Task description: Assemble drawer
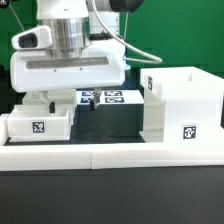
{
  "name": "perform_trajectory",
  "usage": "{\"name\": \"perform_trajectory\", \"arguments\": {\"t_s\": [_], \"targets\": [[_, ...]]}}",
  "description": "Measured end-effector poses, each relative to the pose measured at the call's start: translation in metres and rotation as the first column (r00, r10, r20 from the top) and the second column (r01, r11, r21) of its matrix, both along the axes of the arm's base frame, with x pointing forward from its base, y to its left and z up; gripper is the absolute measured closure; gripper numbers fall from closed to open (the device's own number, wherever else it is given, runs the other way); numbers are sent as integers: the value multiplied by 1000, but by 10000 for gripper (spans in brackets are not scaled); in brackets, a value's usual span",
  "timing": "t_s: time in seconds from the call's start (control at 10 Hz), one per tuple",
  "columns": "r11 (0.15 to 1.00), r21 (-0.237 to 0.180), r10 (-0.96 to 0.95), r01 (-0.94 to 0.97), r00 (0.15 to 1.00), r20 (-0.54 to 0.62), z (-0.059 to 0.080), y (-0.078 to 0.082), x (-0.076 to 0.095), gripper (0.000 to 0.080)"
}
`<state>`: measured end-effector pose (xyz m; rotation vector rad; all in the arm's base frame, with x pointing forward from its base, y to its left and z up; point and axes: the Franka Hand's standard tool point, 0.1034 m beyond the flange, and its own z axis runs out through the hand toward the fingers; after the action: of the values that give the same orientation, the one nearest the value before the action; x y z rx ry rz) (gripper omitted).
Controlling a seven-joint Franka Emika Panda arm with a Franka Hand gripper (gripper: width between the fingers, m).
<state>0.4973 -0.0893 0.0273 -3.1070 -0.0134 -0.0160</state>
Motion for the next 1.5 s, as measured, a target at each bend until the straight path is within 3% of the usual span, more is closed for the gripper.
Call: {"name": "perform_trajectory", "arguments": {"t_s": [0.4,0.9,1.1,1.3,1.4,1.5], "targets": [[1000,-14,-2,2,1000,-6,-20,-5,-6,150],[1000,-13,5,-5,1000,-11,-22,1,-7,150],[1000,-13,4,-5,1000,-11,-22,0,-7,415],[1000,-13,4,-5,1000,-11,-22,0,-7,415],[1000,-13,5,-5,1000,-11,-22,0,-7,721],[1000,-13,5,-5,1000,-13,-22,0,-7,721]]}}
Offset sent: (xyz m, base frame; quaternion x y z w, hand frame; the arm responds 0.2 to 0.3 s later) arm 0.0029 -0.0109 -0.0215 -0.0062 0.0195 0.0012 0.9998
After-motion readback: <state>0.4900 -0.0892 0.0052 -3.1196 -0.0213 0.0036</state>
